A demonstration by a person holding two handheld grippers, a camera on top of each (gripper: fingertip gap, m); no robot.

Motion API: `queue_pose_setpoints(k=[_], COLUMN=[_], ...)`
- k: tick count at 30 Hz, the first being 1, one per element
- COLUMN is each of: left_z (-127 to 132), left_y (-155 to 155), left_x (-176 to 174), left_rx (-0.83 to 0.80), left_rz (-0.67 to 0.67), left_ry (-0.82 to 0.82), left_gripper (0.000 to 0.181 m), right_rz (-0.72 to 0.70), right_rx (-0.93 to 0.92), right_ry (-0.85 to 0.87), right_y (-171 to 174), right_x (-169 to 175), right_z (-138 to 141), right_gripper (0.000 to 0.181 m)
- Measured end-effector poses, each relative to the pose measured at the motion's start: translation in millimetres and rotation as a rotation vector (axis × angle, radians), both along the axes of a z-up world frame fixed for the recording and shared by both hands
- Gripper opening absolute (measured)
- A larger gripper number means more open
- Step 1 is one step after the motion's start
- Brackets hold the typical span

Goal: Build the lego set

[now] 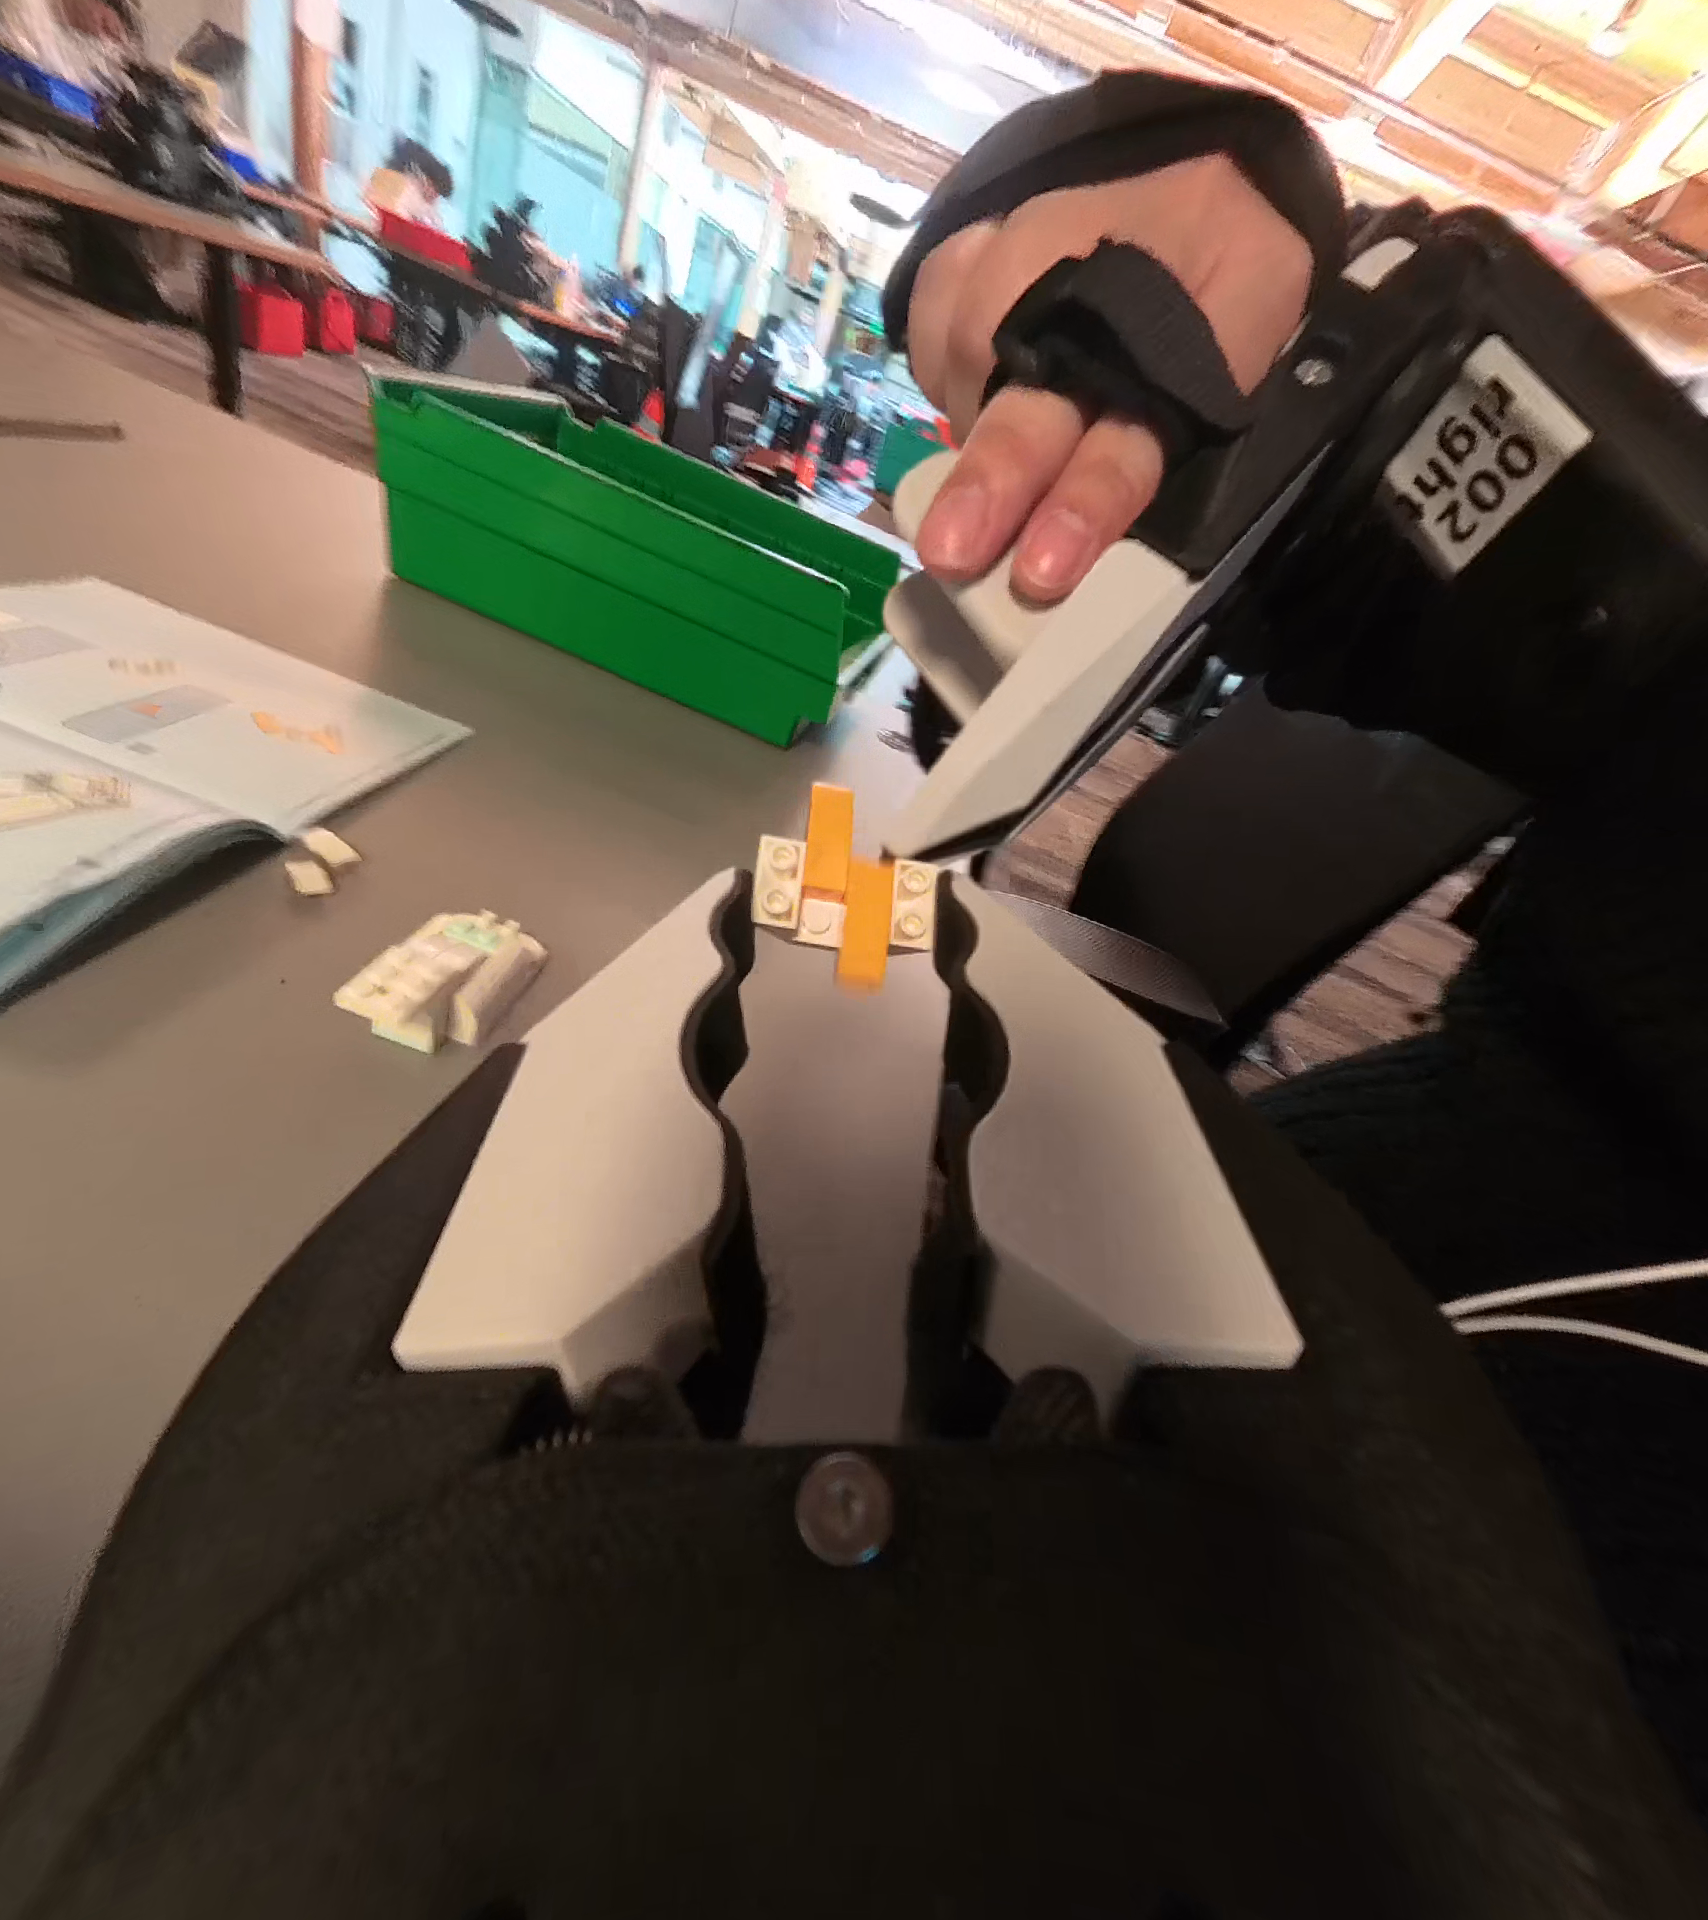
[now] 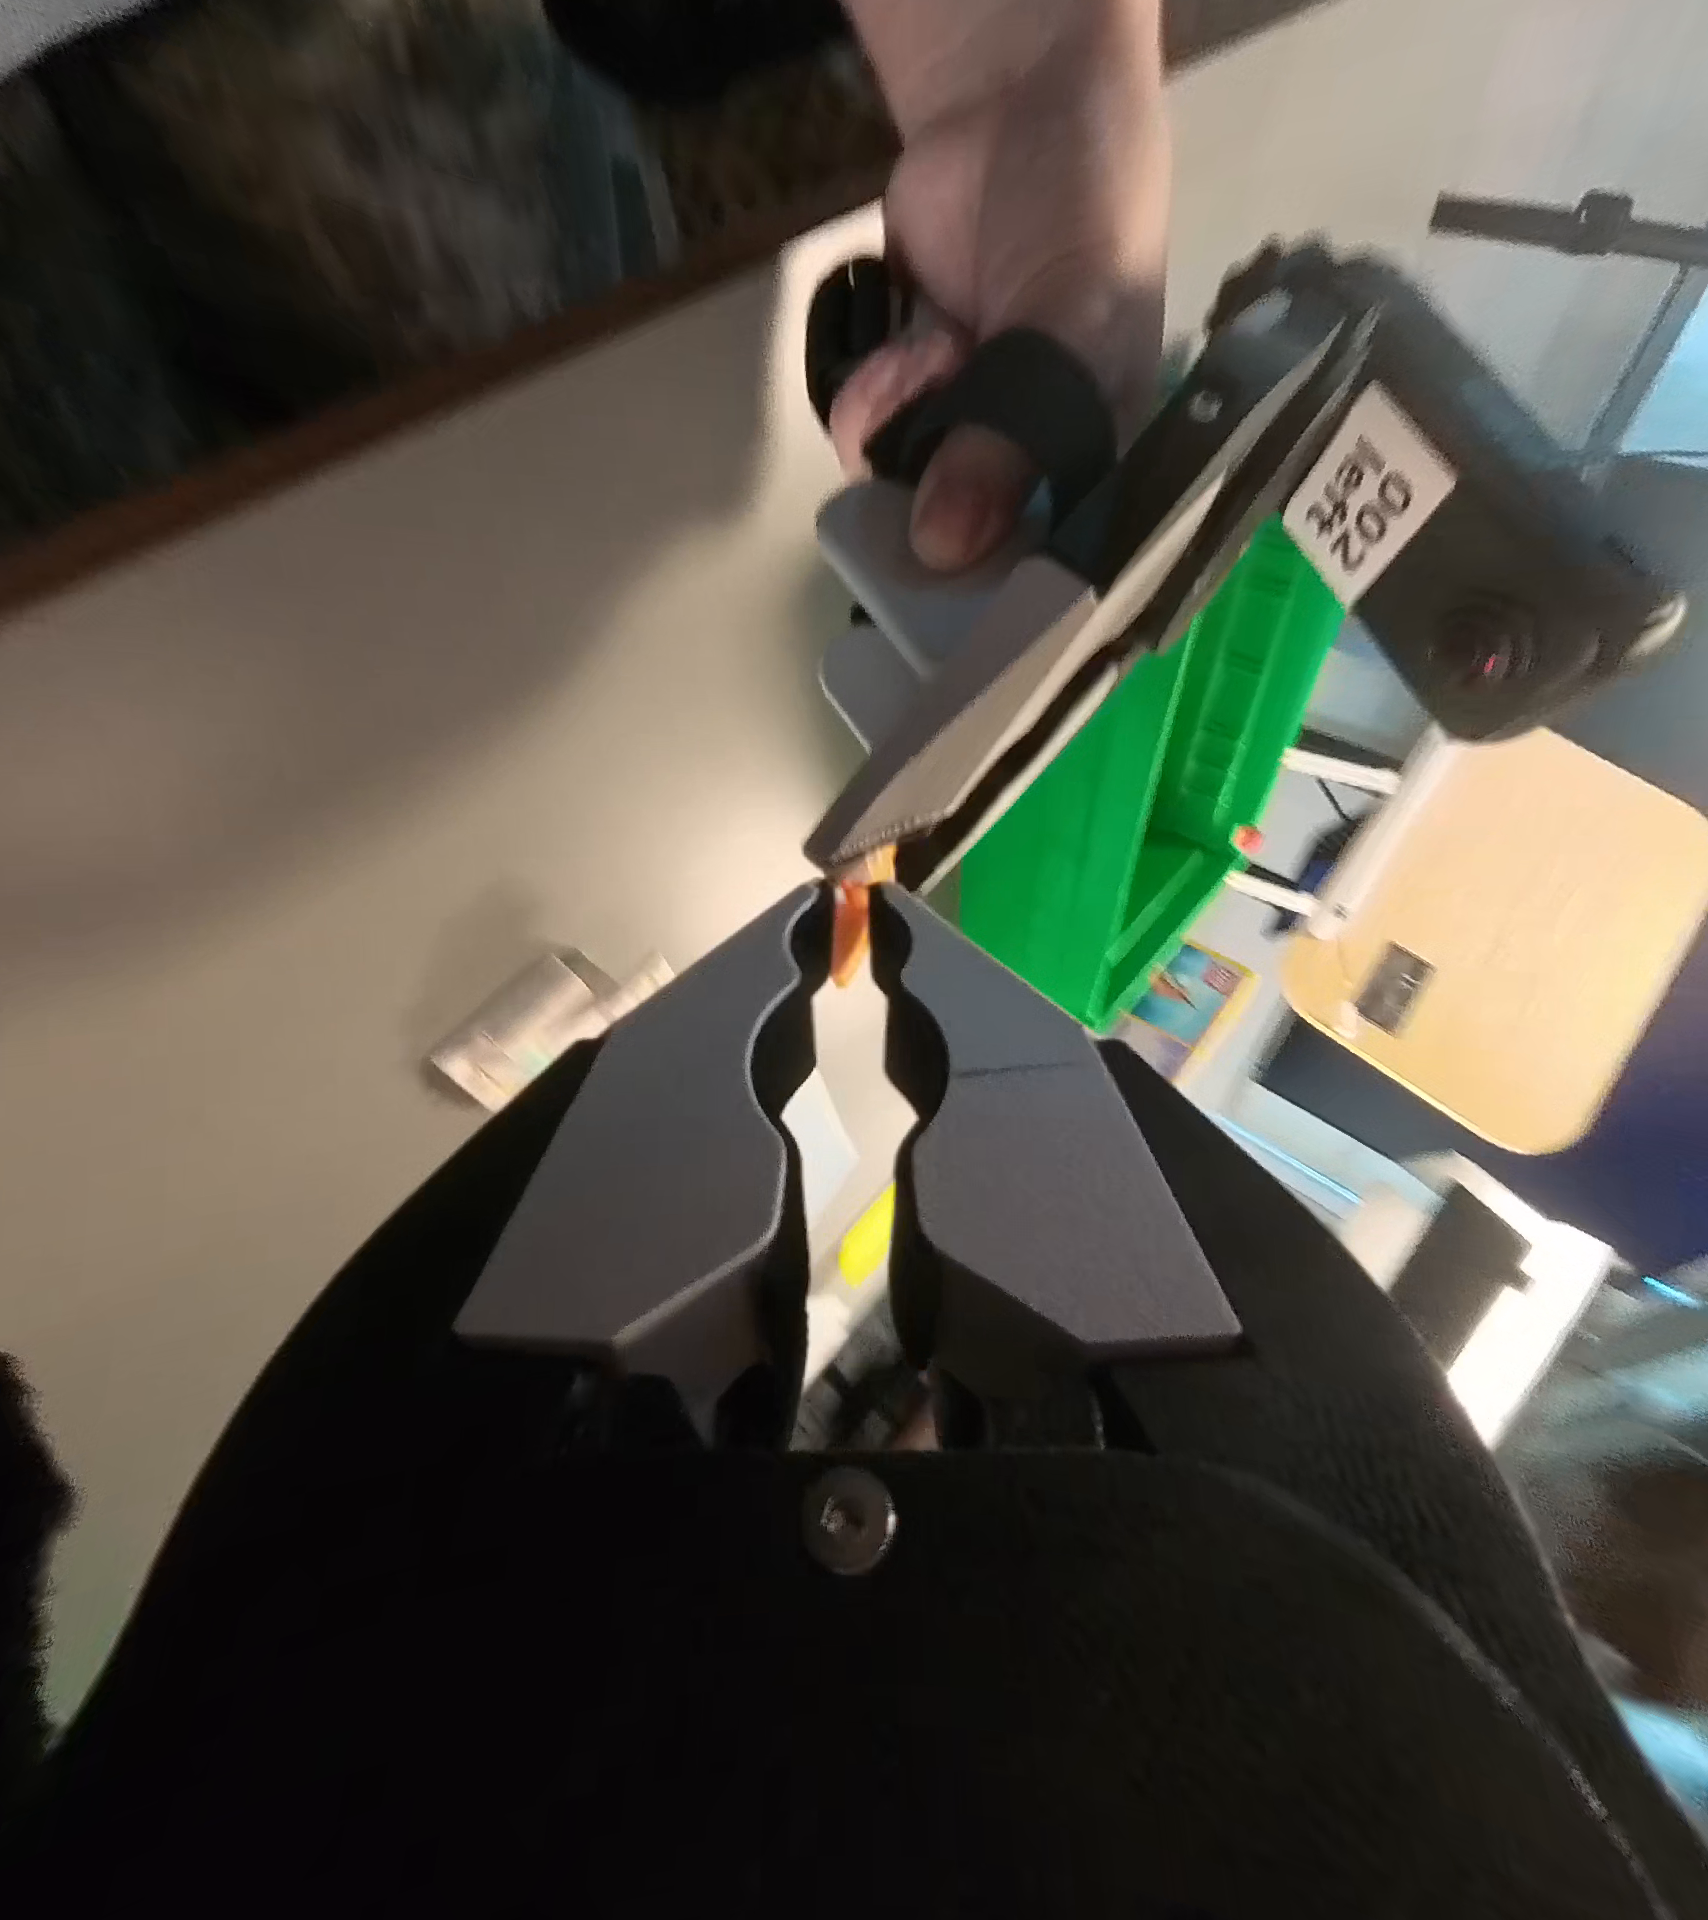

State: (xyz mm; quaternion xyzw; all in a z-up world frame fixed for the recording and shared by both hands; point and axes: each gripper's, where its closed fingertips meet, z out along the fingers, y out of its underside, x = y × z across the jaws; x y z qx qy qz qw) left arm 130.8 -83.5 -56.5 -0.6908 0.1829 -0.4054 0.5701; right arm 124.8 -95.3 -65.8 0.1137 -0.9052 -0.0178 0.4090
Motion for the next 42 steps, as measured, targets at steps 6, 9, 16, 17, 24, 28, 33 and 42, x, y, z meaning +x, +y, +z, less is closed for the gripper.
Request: queue_pose_setpoints(k=[6, 9, 16, 17, 24, 28, 33, 42], left_z=[-19, -33, -34, -33, -16, 0, 29, 74], left_y=[4, 19, 51, 51, 24, -9, -61, -171], left_x=[-2, -17, -54, -55, -59, -74, -110, -164], left_rx=[-0.068, -0.076, 0.001, 0.004, 0.138, 0.181, 0.221, 0.273], left_rz=[-0.024, 0.058, 0.217, 0.224, 0.305, 0.404, 0.559, 0.863], left_ry=[0.042, 0.118, 0.152, 0.152, 0.193, 0.247, 0.258, 0.269], left_gripper=[0.034, 0.034, 0.033, 0.033, 0.033, 0.033, 0.033, 0.033], right_rz=[-0.039, -0.085, -0.193, -0.207, -0.217, -0.264, -0.297, -0.327], right_rx=[-0.044, -0.085, -0.336, -0.358, -0.561, -0.765, -0.853, -0.993], right_ry=[-0.004, 0.026, 0.197, 0.214, 0.179, 0.015, -0.029, 0.267], right_y=[7, 16, 51, 54, 18, -26, -59, -74], right_x=[-2, -7, -35, -38, -34, -18, -7, -41], right_z=[-20, -33, -63, -66, -57, -58, -66, -30], right_gripper=[0.000, 0.005, 0.009, 0.009, 0.010, 0.013, 0.017, 0.018])
